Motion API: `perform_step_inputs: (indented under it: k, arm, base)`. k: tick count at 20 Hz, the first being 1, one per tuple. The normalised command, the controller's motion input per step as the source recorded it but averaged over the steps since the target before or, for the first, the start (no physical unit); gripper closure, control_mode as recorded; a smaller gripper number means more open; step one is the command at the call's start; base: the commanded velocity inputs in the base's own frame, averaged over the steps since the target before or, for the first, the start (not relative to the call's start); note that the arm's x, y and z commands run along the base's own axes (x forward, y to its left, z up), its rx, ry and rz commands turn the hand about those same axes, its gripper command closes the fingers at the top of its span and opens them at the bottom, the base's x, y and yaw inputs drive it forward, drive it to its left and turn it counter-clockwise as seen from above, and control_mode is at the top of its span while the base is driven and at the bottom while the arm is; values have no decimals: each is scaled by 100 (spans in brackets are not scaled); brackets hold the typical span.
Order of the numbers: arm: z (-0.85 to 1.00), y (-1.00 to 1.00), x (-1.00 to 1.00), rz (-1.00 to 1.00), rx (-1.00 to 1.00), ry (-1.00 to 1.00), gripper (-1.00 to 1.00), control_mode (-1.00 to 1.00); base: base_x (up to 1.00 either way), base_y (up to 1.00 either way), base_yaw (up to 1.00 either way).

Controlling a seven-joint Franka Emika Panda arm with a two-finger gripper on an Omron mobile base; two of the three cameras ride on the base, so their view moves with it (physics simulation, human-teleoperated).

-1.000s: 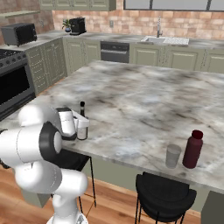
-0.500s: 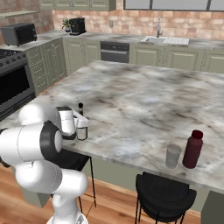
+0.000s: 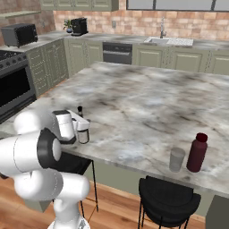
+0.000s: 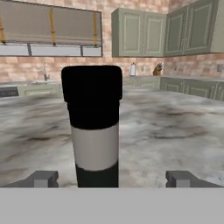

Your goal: There is a wine glass and glass cup on the dining counter. Place the wine bottle next to the wine glass and the juice bottle next to the glass cup.

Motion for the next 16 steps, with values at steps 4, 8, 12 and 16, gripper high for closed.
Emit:
perform_step_inputs:
  k: [4, 8, 12, 16]
  arm:
    - [-22, 0, -27, -3, 3, -18, -100, -100]
    - [-12, 2, -31, -6, 5, -14, -100, -100]
    - [-11, 12, -35, -9, 5, -11, -100, -100]
    - [-6, 11, -30, -14, 3, -8, -100, -100]
  base:
    - [0, 0, 0]
    - [0, 0, 0]
    - [0, 0, 0]
    - [0, 0, 0]
